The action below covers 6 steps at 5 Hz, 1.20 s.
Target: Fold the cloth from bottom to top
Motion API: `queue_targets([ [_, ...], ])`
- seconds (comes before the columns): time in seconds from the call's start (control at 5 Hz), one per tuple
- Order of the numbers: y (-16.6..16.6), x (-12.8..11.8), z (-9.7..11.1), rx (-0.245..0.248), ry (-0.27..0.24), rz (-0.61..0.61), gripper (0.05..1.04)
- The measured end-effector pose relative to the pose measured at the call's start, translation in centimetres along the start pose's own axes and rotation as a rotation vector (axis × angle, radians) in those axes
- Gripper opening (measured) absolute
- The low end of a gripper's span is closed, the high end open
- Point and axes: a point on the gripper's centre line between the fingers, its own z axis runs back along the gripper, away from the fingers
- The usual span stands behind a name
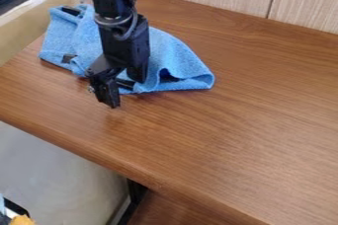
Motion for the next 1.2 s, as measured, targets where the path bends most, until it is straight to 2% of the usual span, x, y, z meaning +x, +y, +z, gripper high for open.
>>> queue_targets([
  [0.4, 0.1, 0.0, -0.5, -0.012, 0.003, 0.000, 0.390],
  [0.6, 0.0, -0.1, -0.5, -0.017, 0.006, 0.005, 0.180],
  [0.8, 0.0, -0.1, -0.5, -0.018, 0.008, 0.005, 0.076],
  [1.0, 0.0, 0.0, -0.5, -0.022, 0.011, 0.001, 0.061],
  [1.2, -0.1, -0.1, 0.5, -0.005, 0.022, 0.007, 0.060],
])
